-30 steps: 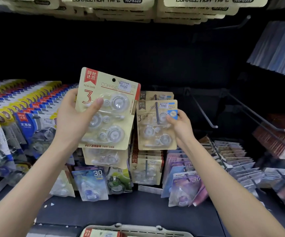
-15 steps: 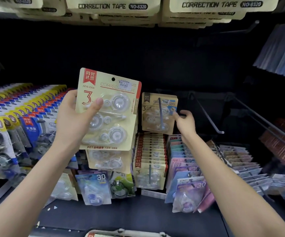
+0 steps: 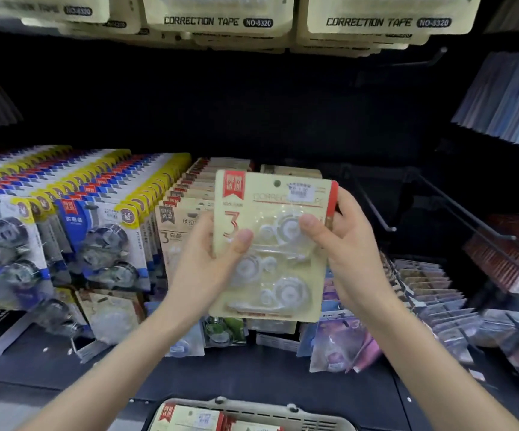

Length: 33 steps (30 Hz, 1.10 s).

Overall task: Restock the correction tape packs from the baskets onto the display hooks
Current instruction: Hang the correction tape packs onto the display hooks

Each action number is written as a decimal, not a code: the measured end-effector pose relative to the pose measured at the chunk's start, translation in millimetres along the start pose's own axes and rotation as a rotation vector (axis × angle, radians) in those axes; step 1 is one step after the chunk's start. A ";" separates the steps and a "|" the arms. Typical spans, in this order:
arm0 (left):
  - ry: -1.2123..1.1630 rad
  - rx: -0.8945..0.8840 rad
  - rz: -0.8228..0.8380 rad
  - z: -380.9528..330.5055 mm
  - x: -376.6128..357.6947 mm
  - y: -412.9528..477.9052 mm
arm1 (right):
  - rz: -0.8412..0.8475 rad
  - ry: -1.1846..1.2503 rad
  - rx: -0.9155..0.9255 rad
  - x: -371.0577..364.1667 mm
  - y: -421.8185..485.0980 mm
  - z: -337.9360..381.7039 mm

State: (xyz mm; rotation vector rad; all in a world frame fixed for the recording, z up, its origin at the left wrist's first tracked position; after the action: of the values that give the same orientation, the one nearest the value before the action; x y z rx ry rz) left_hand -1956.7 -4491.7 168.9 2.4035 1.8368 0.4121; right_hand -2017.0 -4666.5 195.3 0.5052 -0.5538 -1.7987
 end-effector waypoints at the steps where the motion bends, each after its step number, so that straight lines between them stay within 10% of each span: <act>1: 0.083 -0.001 0.014 6.8 2.4 -0.8 | -0.001 0.003 -0.030 7.4 -3.2 -5.1; 10: 1.053 -0.375 -0.265 34.0 40.6 49.1 | 0.011 -0.194 -0.108 42.0 -8.2 -42.2; 33: 1.170 -0.501 -0.270 51.8 37.7 60.9 | -0.271 -0.008 -0.400 53.4 83.8 -176.2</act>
State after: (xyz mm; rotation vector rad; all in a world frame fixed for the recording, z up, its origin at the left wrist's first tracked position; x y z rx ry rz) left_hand -1877.0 -4467.5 139.3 1.5577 1.9025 2.2378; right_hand -1864.1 -4760.2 101.6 0.3053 -0.1228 -2.1048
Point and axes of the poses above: each hand's wrist, its own y-axis towards the middle knuckle, its own x-axis out of the back of the hand, z = x × y, the point moved 4 cm from there along y, towards the middle knuckle, and after that the axes turned 11 degrees about x, right-handed, at the moved point
